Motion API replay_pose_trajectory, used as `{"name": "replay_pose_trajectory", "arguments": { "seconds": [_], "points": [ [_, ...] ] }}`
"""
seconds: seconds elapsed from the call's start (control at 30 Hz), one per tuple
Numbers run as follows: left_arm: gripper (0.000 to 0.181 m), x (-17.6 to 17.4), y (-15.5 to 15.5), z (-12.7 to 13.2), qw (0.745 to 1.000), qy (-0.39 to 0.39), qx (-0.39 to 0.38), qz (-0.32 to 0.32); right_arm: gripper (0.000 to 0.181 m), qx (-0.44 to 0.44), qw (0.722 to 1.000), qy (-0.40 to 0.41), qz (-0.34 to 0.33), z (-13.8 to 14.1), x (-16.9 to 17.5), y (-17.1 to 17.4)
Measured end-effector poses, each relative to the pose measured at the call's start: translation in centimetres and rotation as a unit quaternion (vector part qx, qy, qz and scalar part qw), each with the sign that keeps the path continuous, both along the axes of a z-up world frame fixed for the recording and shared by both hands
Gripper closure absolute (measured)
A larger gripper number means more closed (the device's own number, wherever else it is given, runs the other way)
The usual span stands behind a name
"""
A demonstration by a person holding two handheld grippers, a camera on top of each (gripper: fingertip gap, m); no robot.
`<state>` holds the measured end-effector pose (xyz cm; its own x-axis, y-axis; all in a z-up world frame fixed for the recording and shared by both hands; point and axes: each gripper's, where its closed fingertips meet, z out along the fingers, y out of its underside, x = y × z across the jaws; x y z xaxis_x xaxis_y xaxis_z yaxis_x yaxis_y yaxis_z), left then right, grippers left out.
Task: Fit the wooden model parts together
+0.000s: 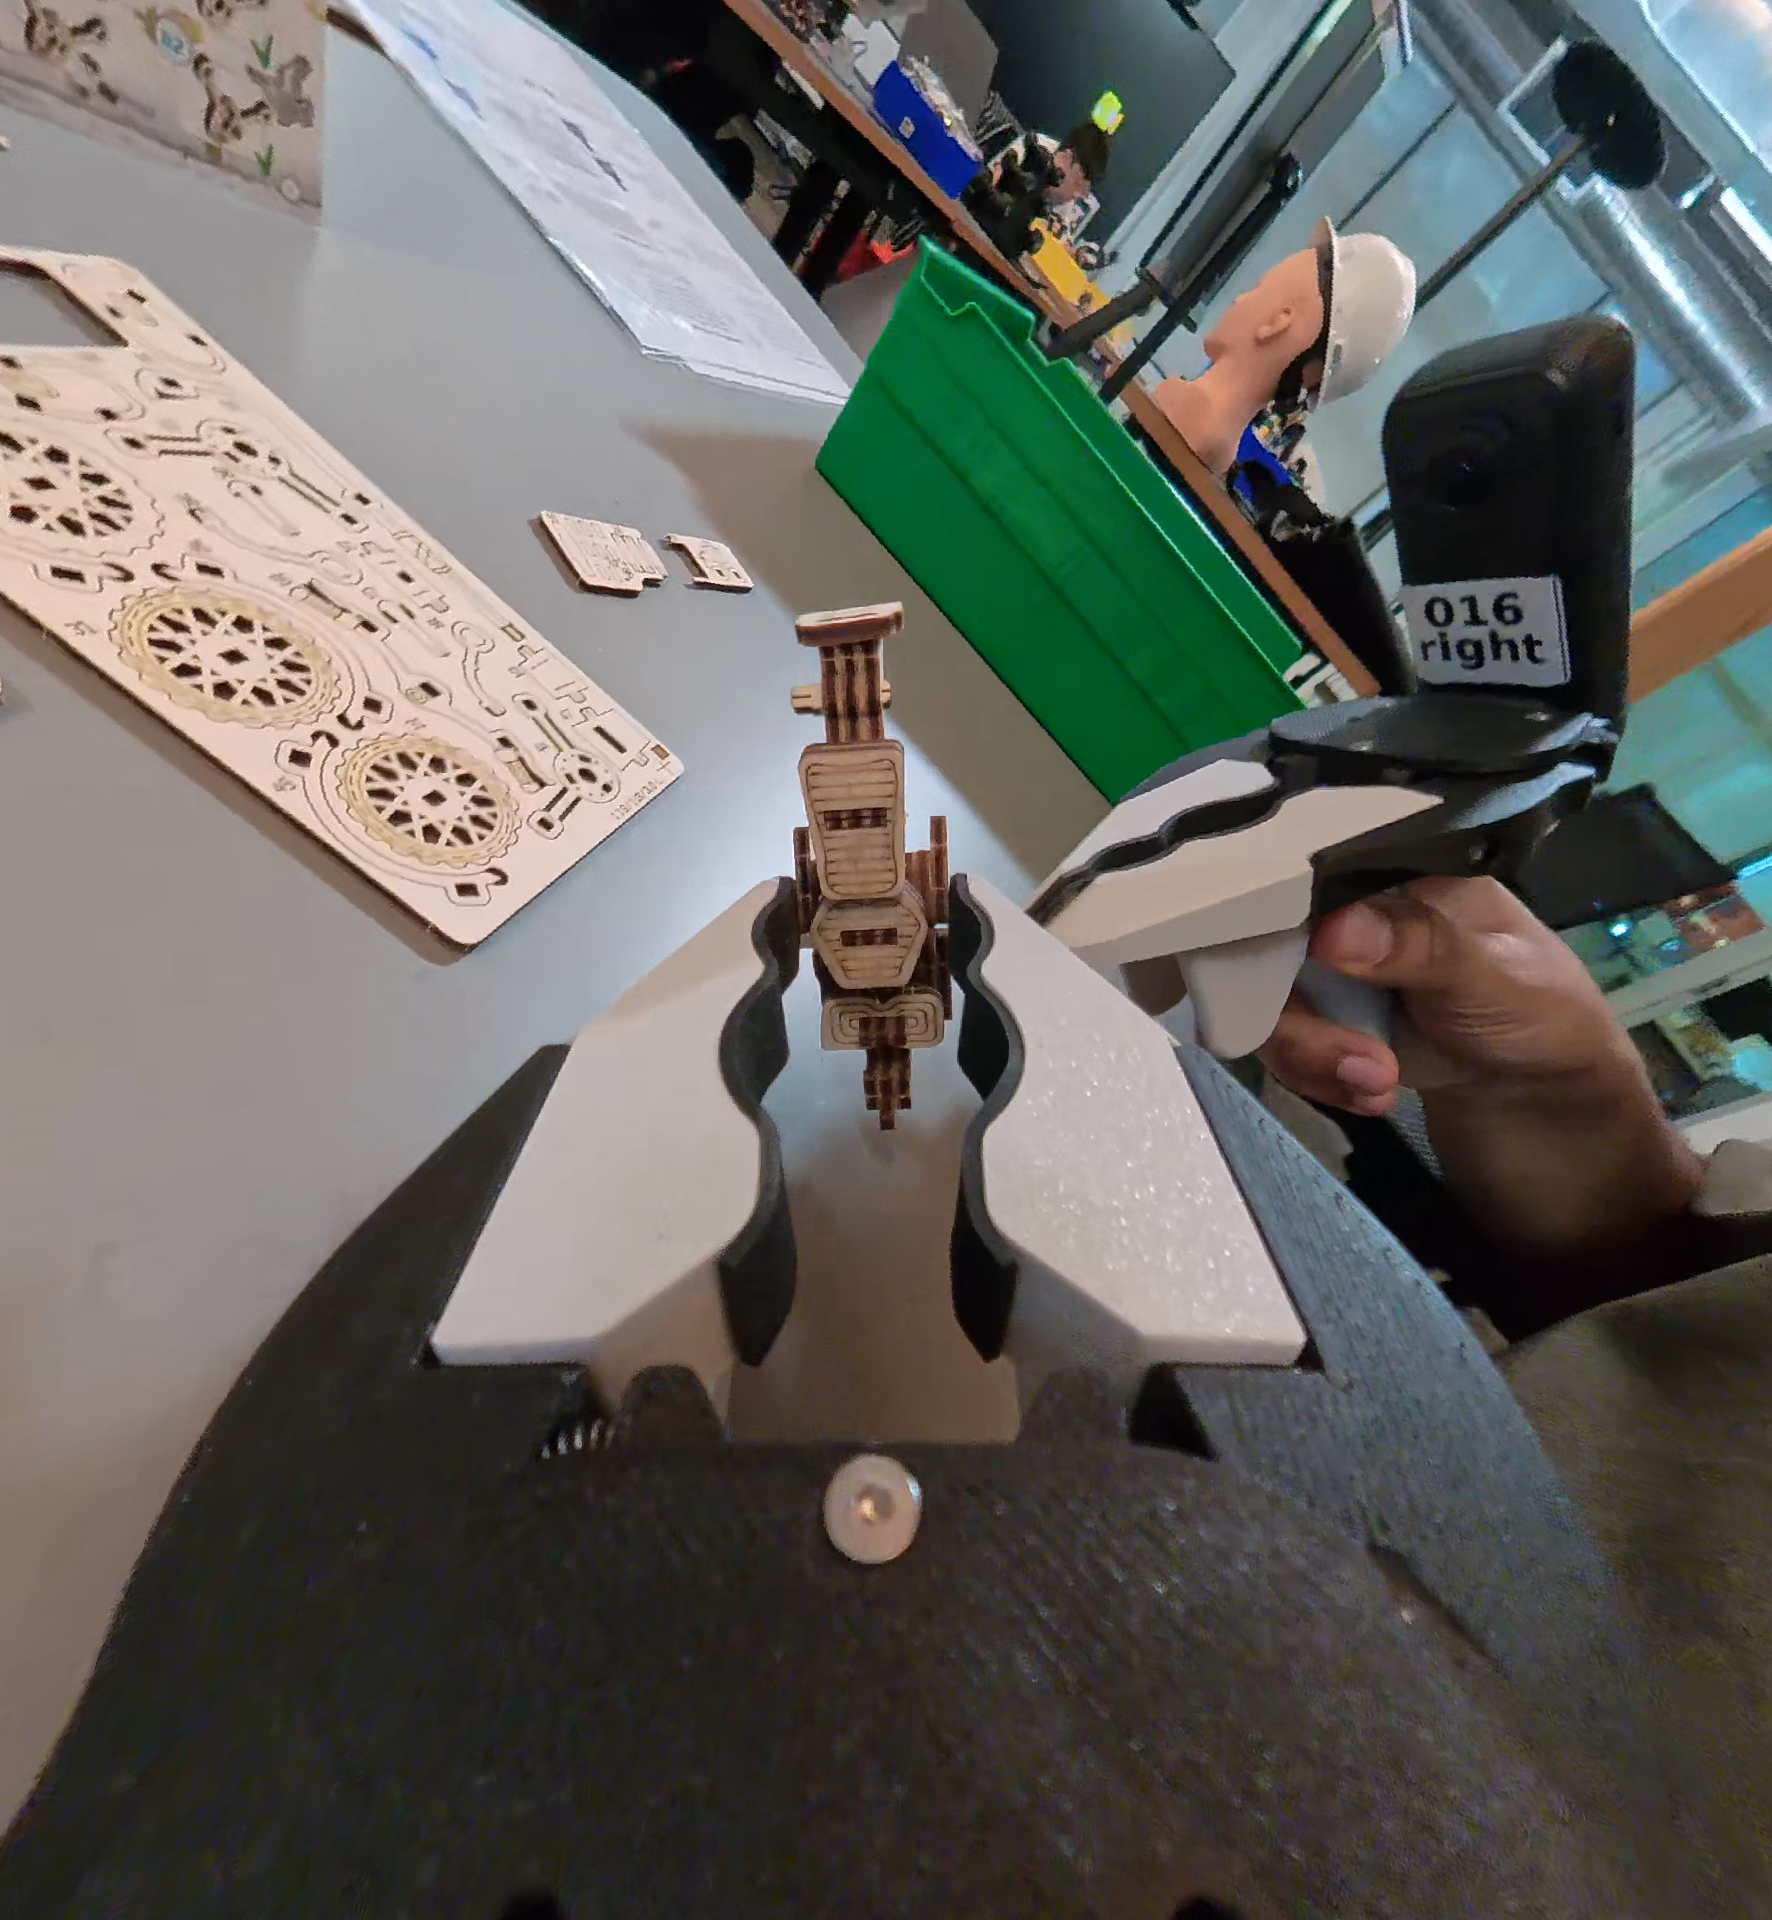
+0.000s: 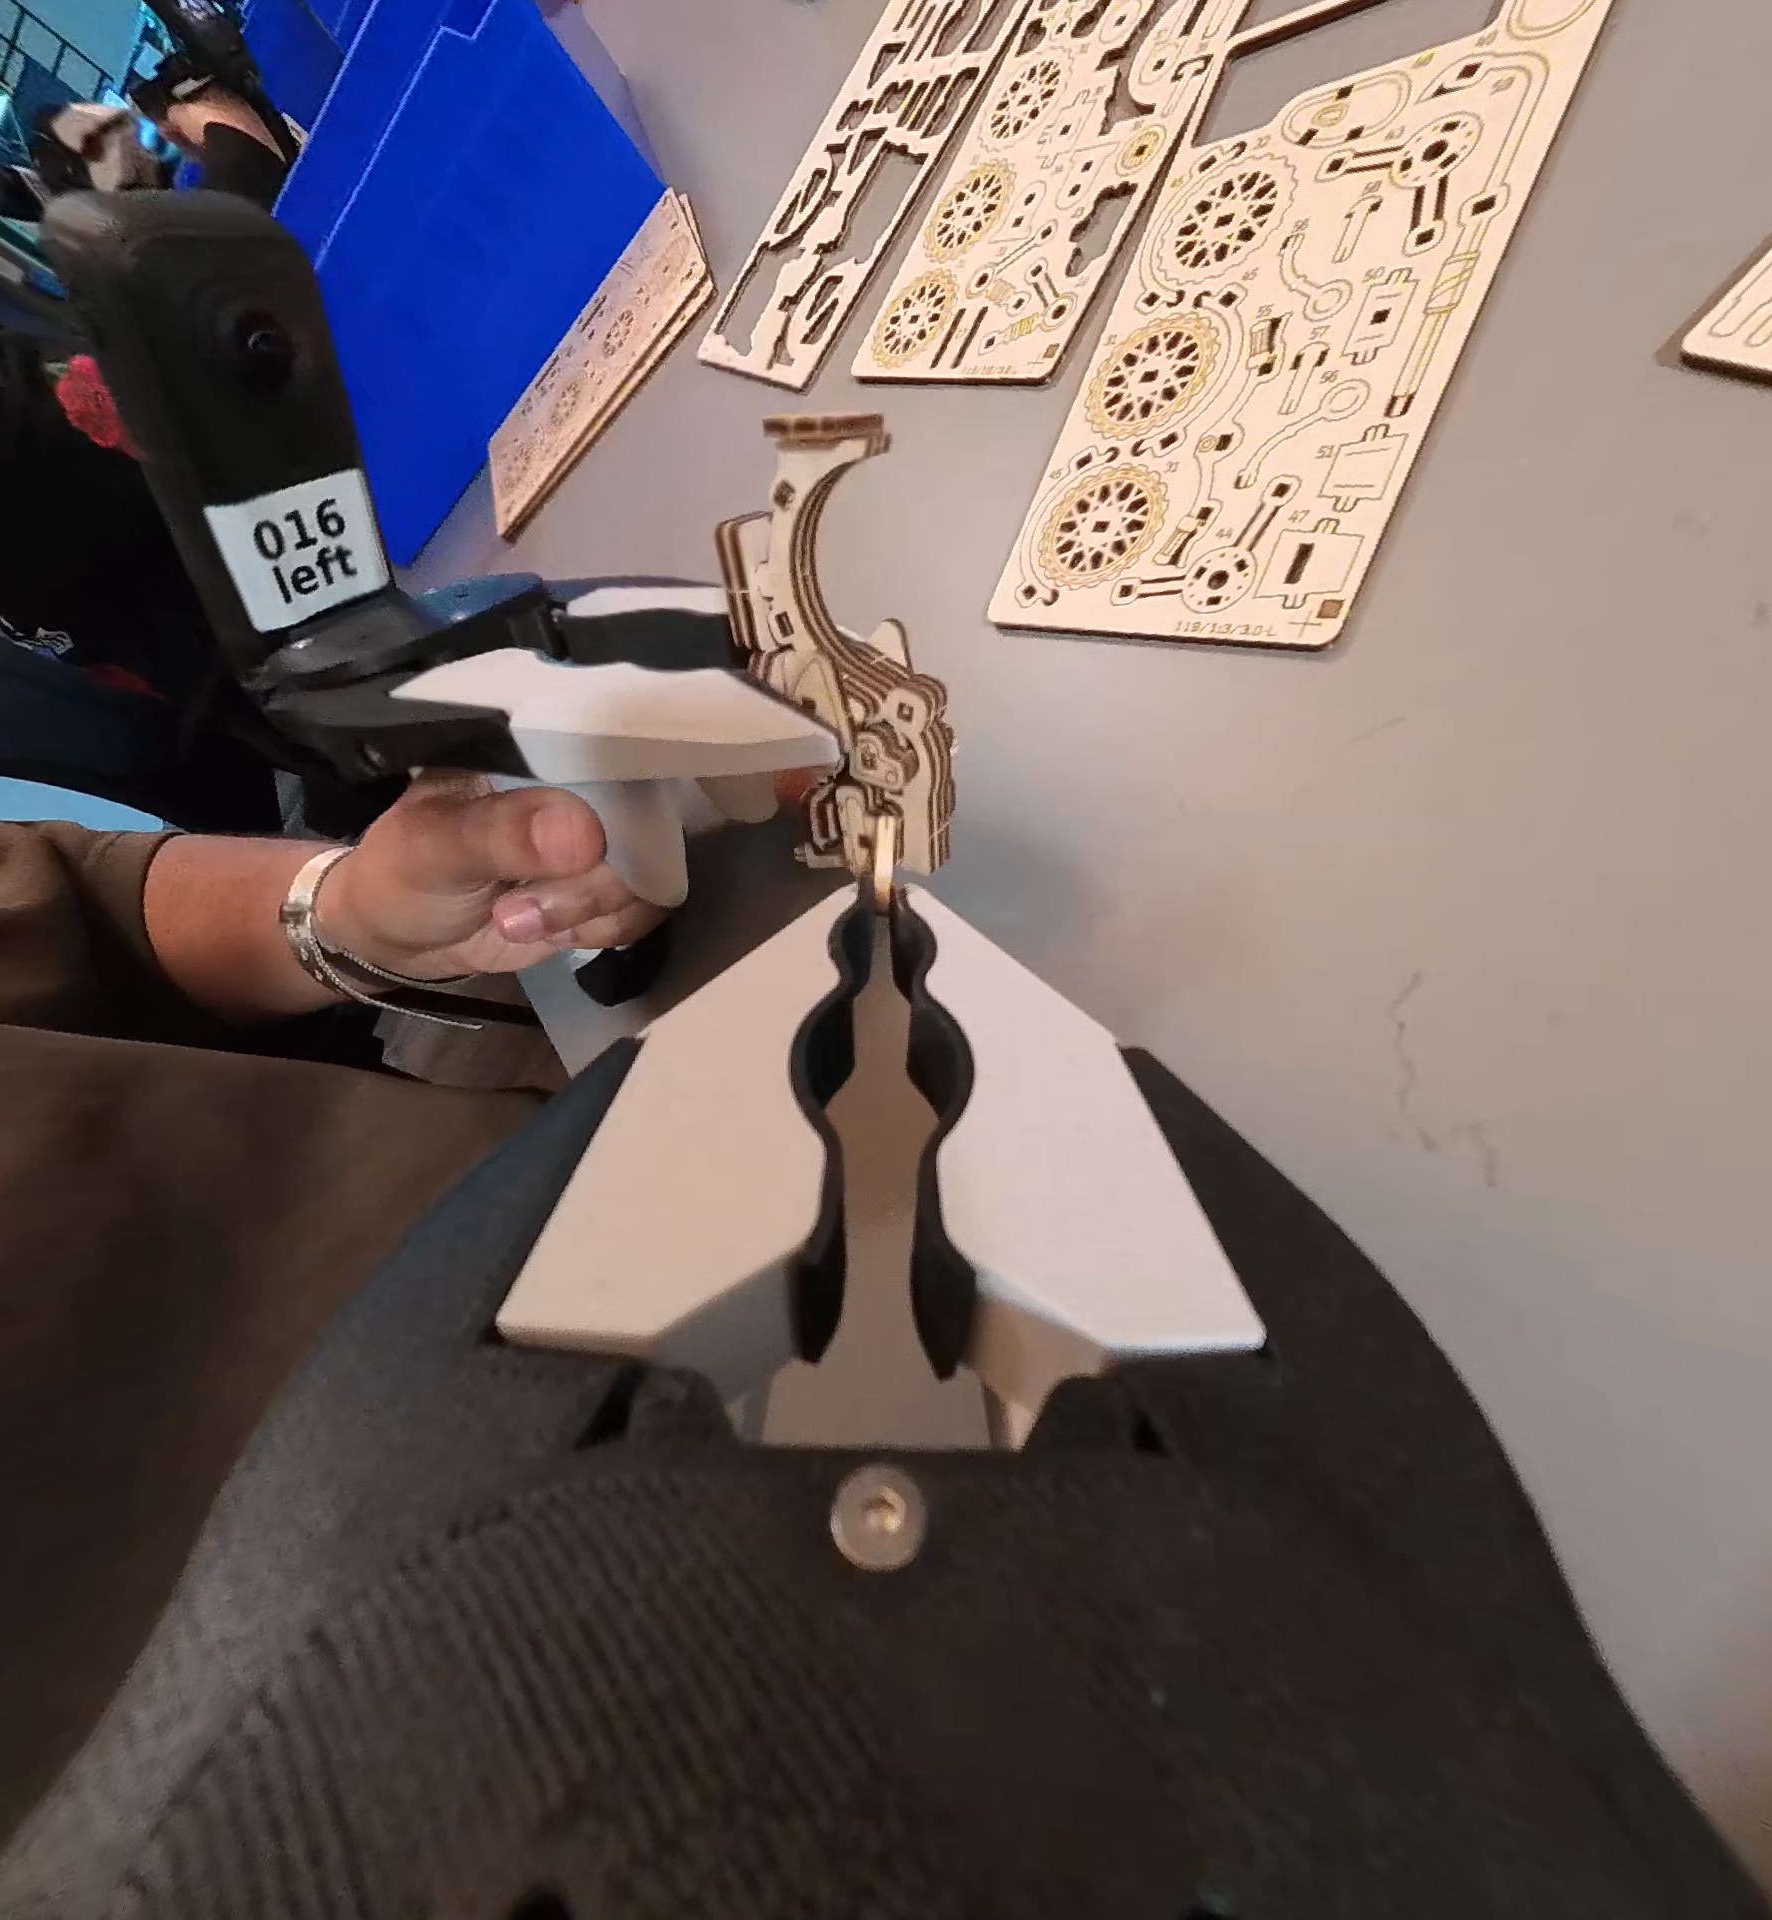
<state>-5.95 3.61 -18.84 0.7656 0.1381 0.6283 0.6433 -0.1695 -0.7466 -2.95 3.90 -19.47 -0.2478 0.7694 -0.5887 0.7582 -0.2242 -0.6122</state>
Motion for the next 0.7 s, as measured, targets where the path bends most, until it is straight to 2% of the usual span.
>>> {"name": "replay_pose_trajectory", "arguments": {
  "seconds": [0.27, 0.7],
  "points": [
    [0.155, 1.3, 0.3, 1.3, 0.988, 0.152, -0.011, -0.013, 0.181, -0.013, 1.000, -0.006, 0.000, 0.4, 0.3, 0.0],
    [0.155, 2.3, 0.5, 2.1, 0.939, 0.341, -0.035, -0.002, 0.181, 0.019, 1.000, 0.009, 0.002, 1.1, 0.6, 0.0]
  ]
}}
